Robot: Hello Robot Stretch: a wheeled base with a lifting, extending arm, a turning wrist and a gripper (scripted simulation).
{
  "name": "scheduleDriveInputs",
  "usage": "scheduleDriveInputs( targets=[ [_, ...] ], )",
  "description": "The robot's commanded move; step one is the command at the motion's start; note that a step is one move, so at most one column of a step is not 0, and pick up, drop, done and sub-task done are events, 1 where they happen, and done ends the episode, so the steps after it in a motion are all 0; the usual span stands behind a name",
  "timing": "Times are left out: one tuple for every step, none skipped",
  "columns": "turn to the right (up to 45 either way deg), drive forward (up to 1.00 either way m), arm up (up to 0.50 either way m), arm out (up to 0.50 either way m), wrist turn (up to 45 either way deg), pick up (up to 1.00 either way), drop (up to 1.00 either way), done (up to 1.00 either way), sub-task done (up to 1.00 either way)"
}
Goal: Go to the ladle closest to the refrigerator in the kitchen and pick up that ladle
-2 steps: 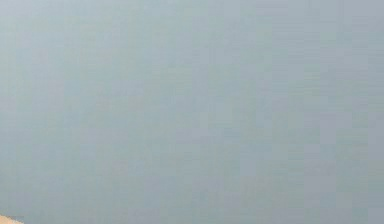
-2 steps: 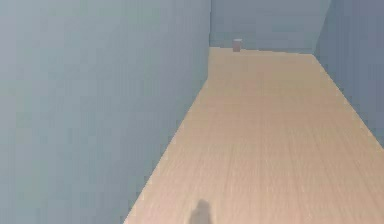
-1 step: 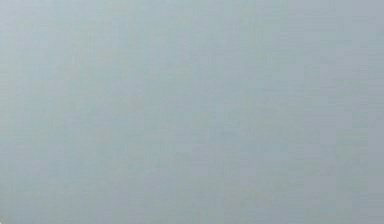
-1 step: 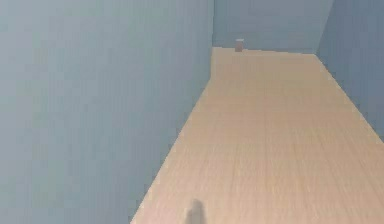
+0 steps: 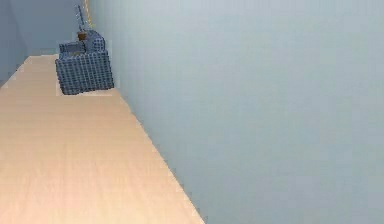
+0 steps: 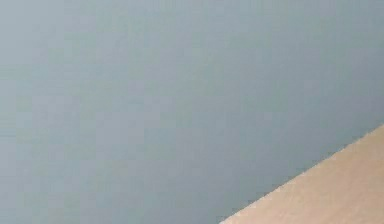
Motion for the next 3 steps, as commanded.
scheduleDriveInputs(
  targets=[
    [-36.0, 0.00, 0.00, 0.00, 0.0, 0.00, 0.00, 0.00, 0.00],
    [0.0, 1.00, 0.00, 0.00, 0.0, 0.00, 0.00, 0.00, 0.00],
    [-9.0, 0.00, 0.00, 0.00, 0.0, 0.00, 0.00, 0.00, 0.00]
  ],
)
